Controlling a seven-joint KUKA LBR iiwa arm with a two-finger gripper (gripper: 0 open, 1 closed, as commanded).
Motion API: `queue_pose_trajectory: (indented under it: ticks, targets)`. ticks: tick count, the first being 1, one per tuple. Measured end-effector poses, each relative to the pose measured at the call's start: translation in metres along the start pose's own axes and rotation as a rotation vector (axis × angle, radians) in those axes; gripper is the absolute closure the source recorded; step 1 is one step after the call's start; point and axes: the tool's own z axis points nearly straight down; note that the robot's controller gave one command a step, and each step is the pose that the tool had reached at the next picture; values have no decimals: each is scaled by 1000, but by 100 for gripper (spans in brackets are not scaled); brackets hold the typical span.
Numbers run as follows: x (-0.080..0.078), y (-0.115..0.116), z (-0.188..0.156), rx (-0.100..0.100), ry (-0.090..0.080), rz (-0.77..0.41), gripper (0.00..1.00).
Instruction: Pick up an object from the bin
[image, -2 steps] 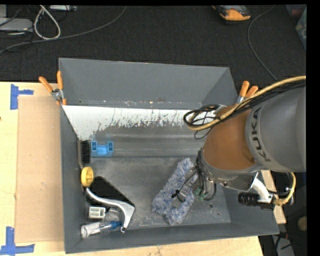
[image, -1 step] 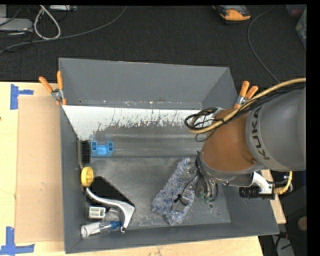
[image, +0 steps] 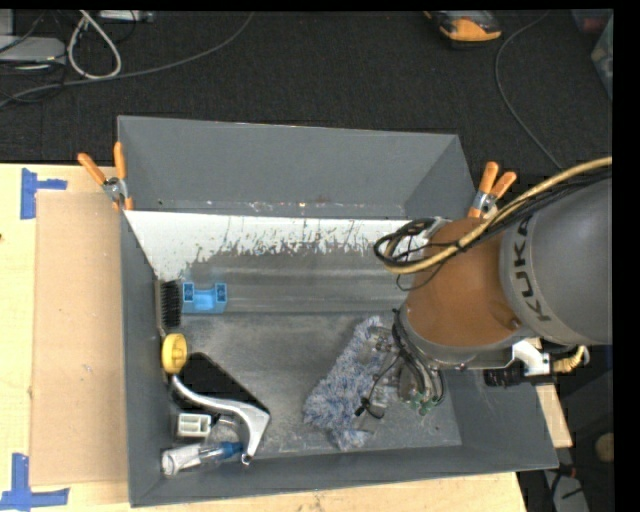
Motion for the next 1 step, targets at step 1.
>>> queue_pose_trajectory:
  ticks: [1]
  targets:
    - [-18,-41,31,0,-1,-285,0]
